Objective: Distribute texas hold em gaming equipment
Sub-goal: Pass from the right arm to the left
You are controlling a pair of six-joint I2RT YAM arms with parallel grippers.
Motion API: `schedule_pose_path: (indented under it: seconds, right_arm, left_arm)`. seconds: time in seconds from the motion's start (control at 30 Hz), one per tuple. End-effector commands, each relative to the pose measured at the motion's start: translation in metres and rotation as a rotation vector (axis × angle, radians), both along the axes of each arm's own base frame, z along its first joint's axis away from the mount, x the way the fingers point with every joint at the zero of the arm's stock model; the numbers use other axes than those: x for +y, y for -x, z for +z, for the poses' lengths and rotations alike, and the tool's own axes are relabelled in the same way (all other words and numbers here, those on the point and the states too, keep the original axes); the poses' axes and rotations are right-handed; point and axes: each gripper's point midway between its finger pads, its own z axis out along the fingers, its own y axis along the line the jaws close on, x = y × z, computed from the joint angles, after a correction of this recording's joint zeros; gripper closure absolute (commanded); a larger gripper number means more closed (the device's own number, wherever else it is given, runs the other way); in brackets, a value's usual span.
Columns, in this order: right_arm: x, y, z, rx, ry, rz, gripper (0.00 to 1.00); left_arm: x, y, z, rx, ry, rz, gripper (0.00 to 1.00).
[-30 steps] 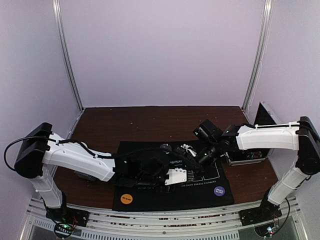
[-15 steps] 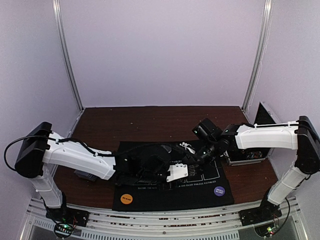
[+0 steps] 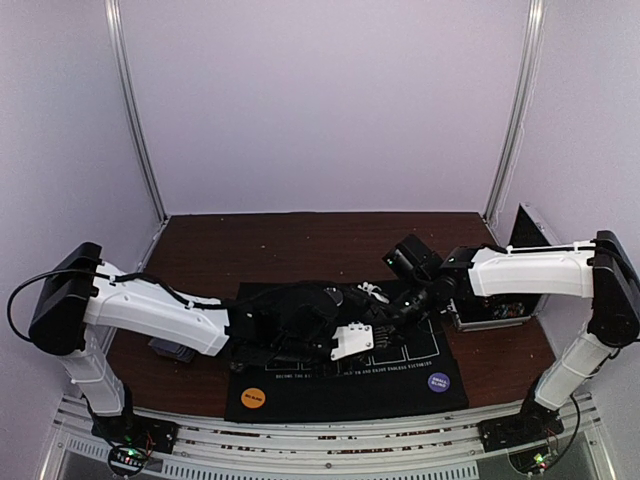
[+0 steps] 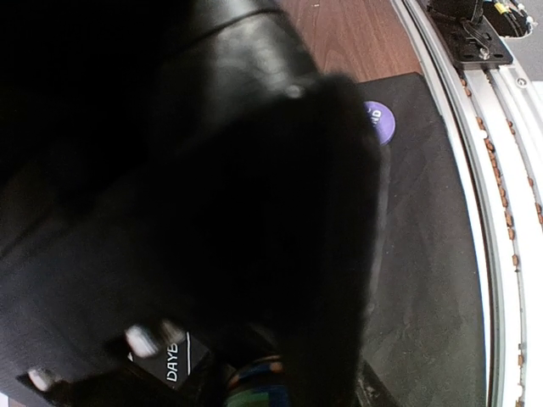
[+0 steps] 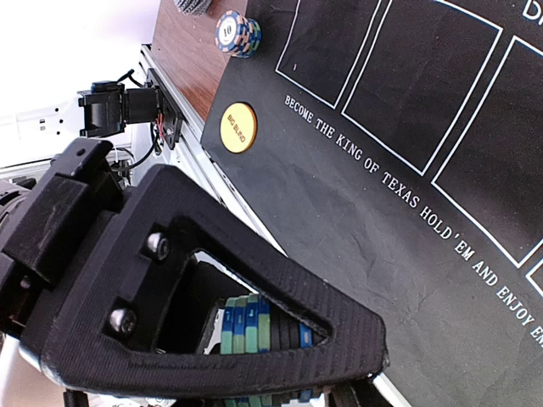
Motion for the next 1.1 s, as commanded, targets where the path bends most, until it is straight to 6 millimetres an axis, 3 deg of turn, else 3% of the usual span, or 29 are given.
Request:
schedule_pose_path:
  seconds: [0.0, 0.23, 0.43, 0.67, 0.87, 1.07]
  right_arm:
    - [0.009, 0.001, 0.011, 0.005, -0.037, 0.013, 1.0]
    - [0.002, 0.001, -0.009, 0.009, 0.009, -0.016, 1.0]
    - [-0.008, 0.017, -0.046, 0.051, 0.065, -0.031, 1.0]
    - [-0.023, 0.026, -0.086, 0.079, 0.136, -0.036, 1.0]
    - [-0.022, 0.03, -0.11, 0.119, 0.159, -0.005, 1.0]
    - [-0.025, 0.022, -0.122, 0.093, 0.221, 0.009, 0.97]
  left_arm:
    - [-0.002, -0.003, 0.007, -0.003, 0.009, -0.004, 1.0]
    - [-0.001, -0.004, -0.002, 0.045, -0.03, 0.027, 1.0]
    - [0.002, 0.011, -0.037, 0.198, -0.123, 0.047, 1.0]
    - [0.001, 0.046, -0.081, 0.297, -0.255, -0.001, 1.0]
    - [0.007, 0.05, -0.115, 0.351, -0.355, 0.022, 1.0]
    - [0.014, 0.053, -0.128, 0.363, -0.412, 0.014, 1.0]
